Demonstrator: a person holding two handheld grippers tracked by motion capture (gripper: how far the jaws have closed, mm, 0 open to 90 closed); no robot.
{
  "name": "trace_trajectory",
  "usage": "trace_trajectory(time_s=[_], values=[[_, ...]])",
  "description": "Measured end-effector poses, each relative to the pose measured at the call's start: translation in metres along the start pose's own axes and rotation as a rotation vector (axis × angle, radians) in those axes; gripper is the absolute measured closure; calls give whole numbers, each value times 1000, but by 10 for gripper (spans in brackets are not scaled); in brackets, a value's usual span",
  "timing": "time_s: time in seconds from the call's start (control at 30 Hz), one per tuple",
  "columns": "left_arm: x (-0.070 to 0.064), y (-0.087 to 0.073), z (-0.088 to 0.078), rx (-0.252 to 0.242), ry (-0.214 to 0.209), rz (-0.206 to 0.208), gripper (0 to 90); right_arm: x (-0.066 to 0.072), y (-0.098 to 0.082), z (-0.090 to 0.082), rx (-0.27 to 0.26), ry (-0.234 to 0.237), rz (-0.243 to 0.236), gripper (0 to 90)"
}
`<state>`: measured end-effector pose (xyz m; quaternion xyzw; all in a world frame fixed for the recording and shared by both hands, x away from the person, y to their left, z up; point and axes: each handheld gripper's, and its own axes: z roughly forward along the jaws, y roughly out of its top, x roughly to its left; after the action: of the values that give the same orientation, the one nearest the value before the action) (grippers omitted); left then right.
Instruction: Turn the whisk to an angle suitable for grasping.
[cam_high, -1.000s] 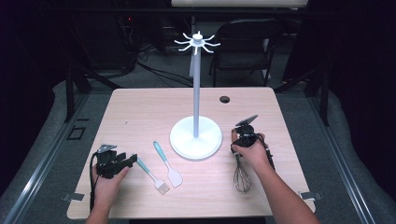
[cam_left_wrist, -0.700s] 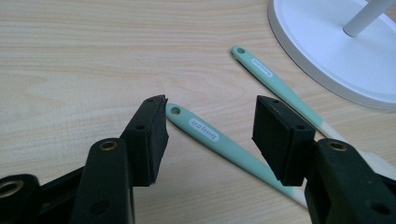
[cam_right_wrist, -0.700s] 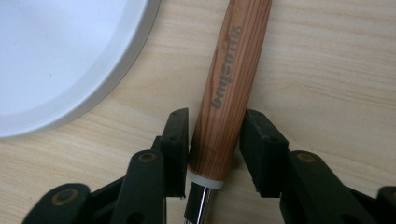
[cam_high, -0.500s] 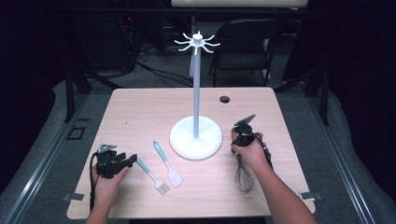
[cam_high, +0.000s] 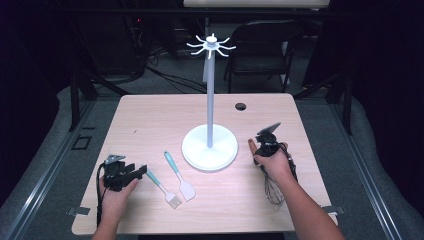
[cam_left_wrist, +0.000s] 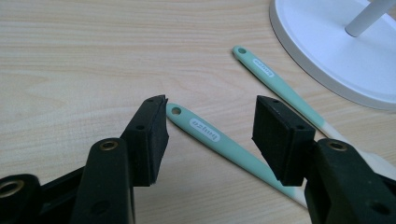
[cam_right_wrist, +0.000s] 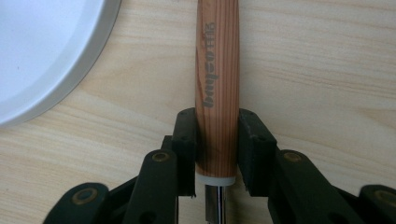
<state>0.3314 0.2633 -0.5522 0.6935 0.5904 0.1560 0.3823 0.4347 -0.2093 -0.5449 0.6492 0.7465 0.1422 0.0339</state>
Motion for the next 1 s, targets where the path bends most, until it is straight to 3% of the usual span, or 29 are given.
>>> trace_trajectory(time_s=[0.2, 0.47, 0.63, 0.87, 1.0], values=[[1, 0, -1, -4, 5, -1, 452, -1, -1, -5, -8, 20, -8, 706], [0, 0, -1, -7, 6, 0, 452, 3, -2, -22, -59, 67, -36, 708], [0, 0, -1, -8, 7, -1, 452, 8, -6, -36, -117, 115, -44, 709], [0, 0, -1, -10, 8, 0, 452, 14, -14, -58, -155, 165, -103, 709], [-1, 1, -2, -1, 7, 4, 452, 18, -21, -69, -214, 199, -128, 710]])
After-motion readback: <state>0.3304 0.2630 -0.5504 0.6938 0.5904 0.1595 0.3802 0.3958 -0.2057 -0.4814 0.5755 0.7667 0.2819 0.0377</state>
